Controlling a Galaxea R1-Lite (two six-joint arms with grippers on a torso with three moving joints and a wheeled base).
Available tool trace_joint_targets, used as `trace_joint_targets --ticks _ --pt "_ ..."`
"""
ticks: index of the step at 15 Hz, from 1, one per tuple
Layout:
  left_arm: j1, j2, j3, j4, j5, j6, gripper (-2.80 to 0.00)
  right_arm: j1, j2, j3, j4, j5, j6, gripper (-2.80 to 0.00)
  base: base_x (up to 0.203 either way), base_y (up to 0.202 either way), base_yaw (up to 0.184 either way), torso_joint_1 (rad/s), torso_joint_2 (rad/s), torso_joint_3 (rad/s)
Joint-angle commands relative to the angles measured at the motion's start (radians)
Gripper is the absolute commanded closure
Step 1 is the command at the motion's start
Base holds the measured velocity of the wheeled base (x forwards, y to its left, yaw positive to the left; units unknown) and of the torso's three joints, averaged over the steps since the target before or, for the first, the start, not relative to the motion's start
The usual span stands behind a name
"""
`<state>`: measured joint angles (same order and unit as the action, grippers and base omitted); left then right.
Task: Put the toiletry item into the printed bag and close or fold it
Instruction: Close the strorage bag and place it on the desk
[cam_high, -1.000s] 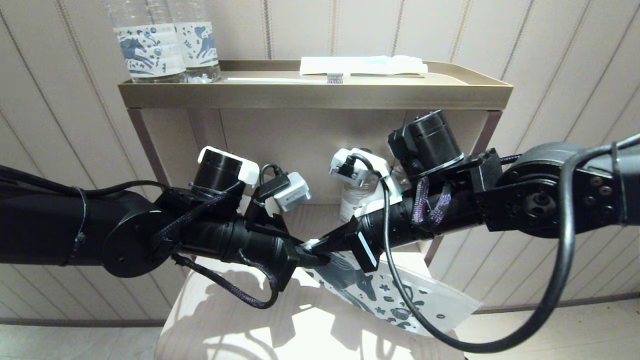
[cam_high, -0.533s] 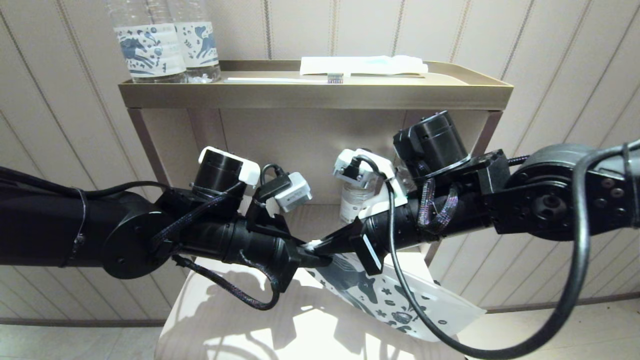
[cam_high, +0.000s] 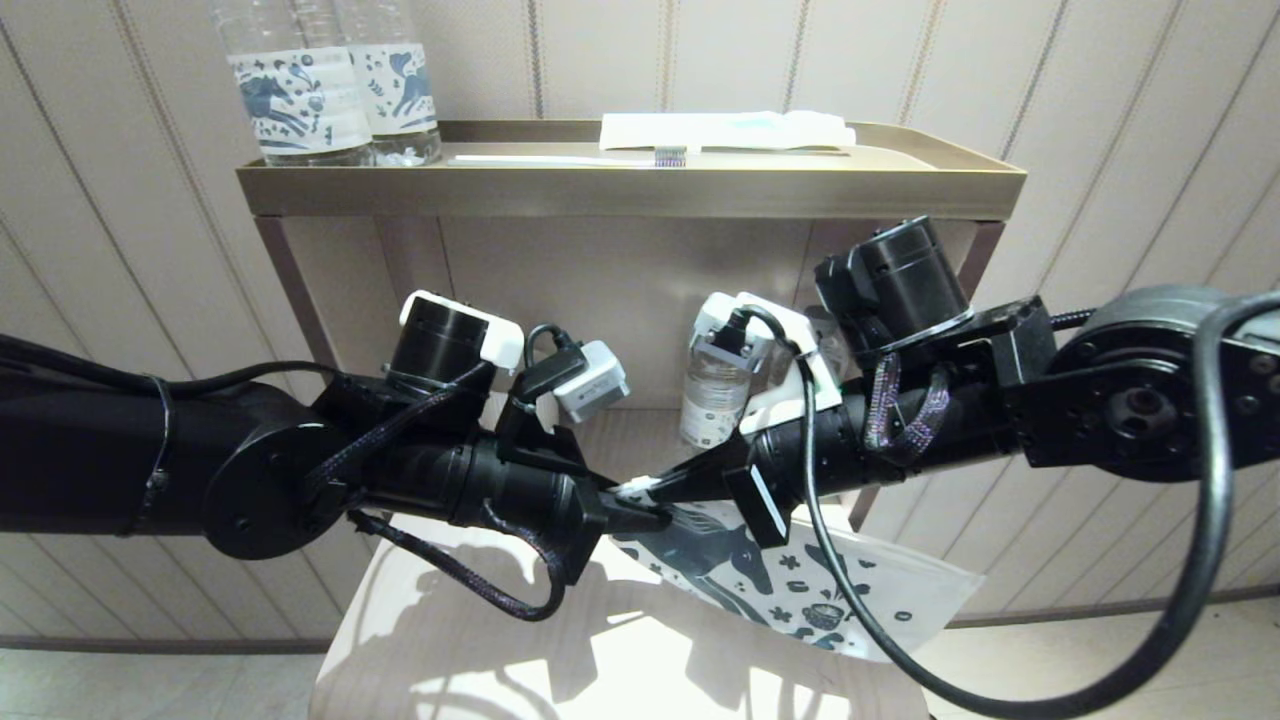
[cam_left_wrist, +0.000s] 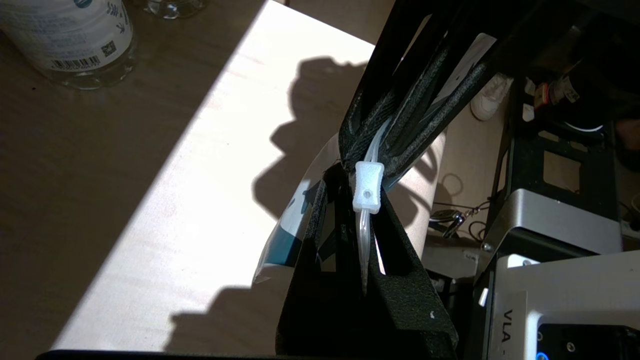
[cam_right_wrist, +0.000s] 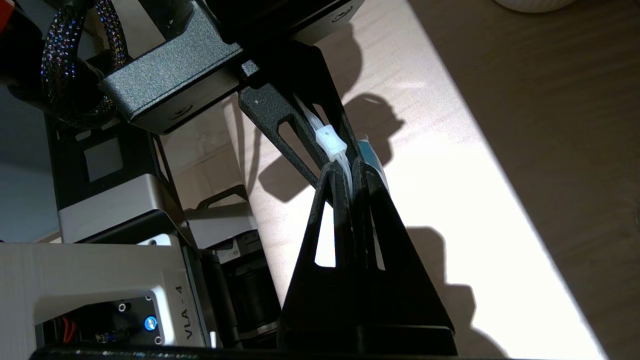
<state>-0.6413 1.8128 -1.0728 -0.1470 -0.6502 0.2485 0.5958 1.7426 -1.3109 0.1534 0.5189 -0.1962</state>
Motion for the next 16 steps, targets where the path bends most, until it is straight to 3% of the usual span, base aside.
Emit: trace_joint_targets --ticks 1,9,10,16 --pt "0.003 0.003 -0.002 0.001 -0.003 0.0 0.0 -0.004 -0.012 0.008 0.001 0.001 -0.002 0.0 0.0 0.0 0.0 0.0 0.0 0.0" --pt "0.002 0.007 0.004 0.001 -0.005 0.002 0.0 0.019 0.006 -0.004 0.001 0.005 -0.006 0.0 0.0 0.0 0.0 0.0 0.0 0.0" --pt "0.002 0.007 0.004 0.003 -0.005 0.002 0.0 0.019 0.007 -0.002 0.002 0.004 -0.008 -2.8 0.0 0.0 0.0 0.0 0.0 0.0" --pt "-0.003 0.005 0.004 0.003 -0.005 0.002 0.0 0.033 0.026 -0.008 0.0 0.004 -0.008 -2.8 0.0 0.0 0.0 0.0 0.0 0.0"
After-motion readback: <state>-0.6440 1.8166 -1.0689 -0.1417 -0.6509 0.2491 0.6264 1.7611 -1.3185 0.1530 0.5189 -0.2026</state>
